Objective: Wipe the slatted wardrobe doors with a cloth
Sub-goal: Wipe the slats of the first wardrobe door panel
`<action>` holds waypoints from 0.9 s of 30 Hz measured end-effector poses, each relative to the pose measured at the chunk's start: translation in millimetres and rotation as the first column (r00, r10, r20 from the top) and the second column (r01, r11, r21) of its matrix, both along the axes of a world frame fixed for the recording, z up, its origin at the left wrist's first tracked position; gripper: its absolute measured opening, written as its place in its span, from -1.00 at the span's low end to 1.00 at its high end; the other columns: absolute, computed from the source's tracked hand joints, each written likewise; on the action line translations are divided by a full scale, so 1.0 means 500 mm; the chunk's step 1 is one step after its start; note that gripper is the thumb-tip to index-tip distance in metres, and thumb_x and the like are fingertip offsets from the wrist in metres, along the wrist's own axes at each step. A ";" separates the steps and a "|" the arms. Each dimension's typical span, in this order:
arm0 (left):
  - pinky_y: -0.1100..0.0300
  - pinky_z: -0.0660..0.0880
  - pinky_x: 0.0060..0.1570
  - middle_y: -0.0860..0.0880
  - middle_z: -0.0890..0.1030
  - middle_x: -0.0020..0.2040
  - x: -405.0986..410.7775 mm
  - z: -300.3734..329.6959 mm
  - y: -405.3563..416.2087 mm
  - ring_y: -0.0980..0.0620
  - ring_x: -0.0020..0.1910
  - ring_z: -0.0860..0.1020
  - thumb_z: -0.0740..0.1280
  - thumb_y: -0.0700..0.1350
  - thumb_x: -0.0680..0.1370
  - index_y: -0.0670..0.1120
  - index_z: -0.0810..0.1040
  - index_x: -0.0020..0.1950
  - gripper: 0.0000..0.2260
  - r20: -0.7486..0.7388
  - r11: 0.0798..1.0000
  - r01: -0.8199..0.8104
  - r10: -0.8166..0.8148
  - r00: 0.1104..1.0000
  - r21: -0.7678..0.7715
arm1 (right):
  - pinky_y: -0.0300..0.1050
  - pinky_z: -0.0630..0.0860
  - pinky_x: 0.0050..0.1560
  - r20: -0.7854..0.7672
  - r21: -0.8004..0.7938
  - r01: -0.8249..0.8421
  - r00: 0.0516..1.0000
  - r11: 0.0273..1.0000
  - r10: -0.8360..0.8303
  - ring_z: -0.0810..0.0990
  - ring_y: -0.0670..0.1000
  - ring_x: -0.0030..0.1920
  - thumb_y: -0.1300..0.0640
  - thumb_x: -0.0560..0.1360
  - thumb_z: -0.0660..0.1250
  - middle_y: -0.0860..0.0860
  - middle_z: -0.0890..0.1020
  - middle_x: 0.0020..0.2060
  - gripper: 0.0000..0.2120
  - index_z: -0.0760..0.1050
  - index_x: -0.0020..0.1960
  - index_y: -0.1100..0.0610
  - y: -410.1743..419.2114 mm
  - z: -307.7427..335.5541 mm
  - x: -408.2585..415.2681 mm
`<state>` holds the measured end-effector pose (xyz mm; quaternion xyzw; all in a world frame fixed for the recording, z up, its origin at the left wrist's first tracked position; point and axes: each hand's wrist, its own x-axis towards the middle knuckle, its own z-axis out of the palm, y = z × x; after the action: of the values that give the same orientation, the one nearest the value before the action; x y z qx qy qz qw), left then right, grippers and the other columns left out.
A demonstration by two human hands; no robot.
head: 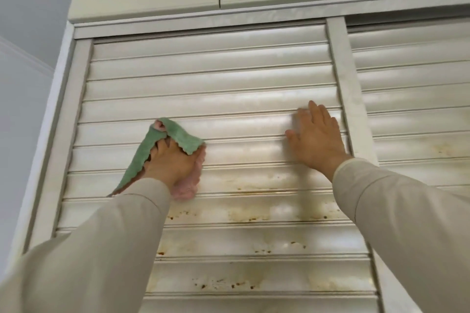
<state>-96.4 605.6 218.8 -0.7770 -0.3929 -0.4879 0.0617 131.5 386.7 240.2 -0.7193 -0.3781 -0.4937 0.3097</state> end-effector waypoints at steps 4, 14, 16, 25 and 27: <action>-0.16 0.20 0.44 -0.18 0.26 0.50 0.059 -0.010 -0.042 -0.23 0.46 0.24 -0.17 0.59 0.37 -0.09 0.13 0.57 0.01 0.116 0.999 0.007 -0.002 0.993 -0.038 | 0.19 0.01 0.51 -0.254 0.266 0.067 0.967 0.962 0.003 0.02 0.27 0.54 -0.13 0.62 0.10 0.20 0.03 0.57 -0.32 0.01 0.58 0.22 -0.083 -0.022 0.081; -0.19 0.11 0.45 -0.14 0.15 0.50 0.233 -0.032 -0.225 -0.23 0.47 0.15 -0.02 0.41 0.55 -0.03 -0.05 0.60 -0.24 -0.071 0.996 0.066 -0.062 0.996 0.061 | 0.08 0.44 0.24 -0.554 0.513 -0.298 0.602 0.805 0.576 0.51 0.23 0.19 -0.25 0.58 0.04 0.15 0.52 0.26 -0.37 0.32 0.41 0.22 -0.137 -0.088 0.192; -0.20 0.14 0.44 -0.11 0.15 0.48 0.282 -0.035 -0.260 -0.22 0.45 0.15 0.05 0.35 0.56 -0.01 -0.02 0.59 -0.28 -0.168 0.986 0.094 -0.070 0.983 0.137 | -0.01 0.40 0.16 -0.537 0.523 -0.331 0.587 0.785 0.606 0.50 0.21 0.19 -0.23 0.60 0.04 0.16 0.52 0.26 -0.39 0.34 0.39 0.24 -0.132 -0.098 0.201; -0.14 0.04 0.49 0.01 0.21 0.48 0.464 -0.134 -0.366 -0.06 0.49 0.12 0.05 0.40 0.54 0.12 -0.07 0.60 -0.28 -0.468 0.820 0.528 -0.387 0.795 0.219 | -0.10 0.40 0.07 -0.511 0.496 -0.453 0.536 0.740 0.671 0.55 0.15 0.10 -0.22 0.63 0.09 0.16 0.57 0.15 -0.42 0.40 0.32 0.28 -0.135 -0.090 0.236; -0.13 0.01 0.51 0.00 0.20 0.49 0.447 -0.150 -0.344 -0.04 0.48 0.09 0.08 0.40 0.55 0.10 -0.13 0.61 -0.24 -0.576 0.820 0.541 -0.355 0.736 0.186 | -0.01 0.43 0.21 -0.537 0.481 -0.479 0.501 0.734 0.679 0.52 0.14 0.13 -0.23 0.62 0.07 0.11 0.54 0.16 -0.41 0.38 0.34 0.26 -0.141 -0.082 0.239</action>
<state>127.2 433.6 143.6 -0.9277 -0.0682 -0.3216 0.1771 251.1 316.4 198.9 -0.6268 -0.3861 -0.1046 0.6687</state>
